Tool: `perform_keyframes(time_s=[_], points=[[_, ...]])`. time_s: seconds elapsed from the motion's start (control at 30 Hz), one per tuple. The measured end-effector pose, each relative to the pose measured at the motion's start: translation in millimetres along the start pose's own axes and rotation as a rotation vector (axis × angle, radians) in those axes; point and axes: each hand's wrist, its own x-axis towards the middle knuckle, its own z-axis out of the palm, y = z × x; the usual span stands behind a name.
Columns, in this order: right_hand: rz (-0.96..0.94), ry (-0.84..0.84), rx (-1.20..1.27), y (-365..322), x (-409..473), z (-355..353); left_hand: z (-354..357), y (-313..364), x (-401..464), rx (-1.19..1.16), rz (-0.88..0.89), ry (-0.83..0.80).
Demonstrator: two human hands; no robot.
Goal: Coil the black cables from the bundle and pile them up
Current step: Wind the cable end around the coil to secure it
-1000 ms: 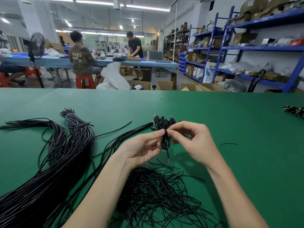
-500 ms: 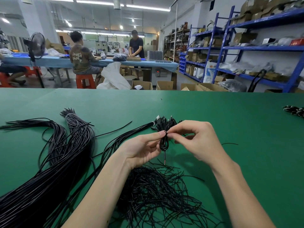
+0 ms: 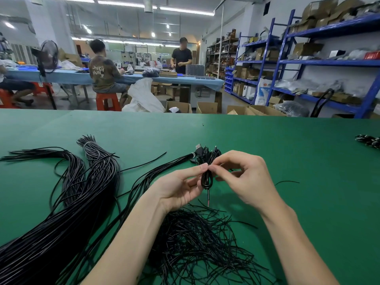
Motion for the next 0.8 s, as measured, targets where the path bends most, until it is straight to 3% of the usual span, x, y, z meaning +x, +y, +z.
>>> perform_keyframes(time_s=[0.23,0.37,0.67,0.8], points=[[0.035,0.014,-0.091,1.5,2.4,5.7,-0.7,-5.4,3.3,-0.075,0.030,0.045],[0.117,0.080,-0.074,3.7,1.7,10.7,3.1,-8.0,4.5,-0.009,0.148,0.100],[0.459,0.145,0.386,7.1,4.6,11.1,4.1,-17.8,10.5,0.548,0.736,0.158],[0.575,0.154,0.451,11.5,5.1,14.3,-2.7,-21.2,15.0,0.933,1.075,0.155]])
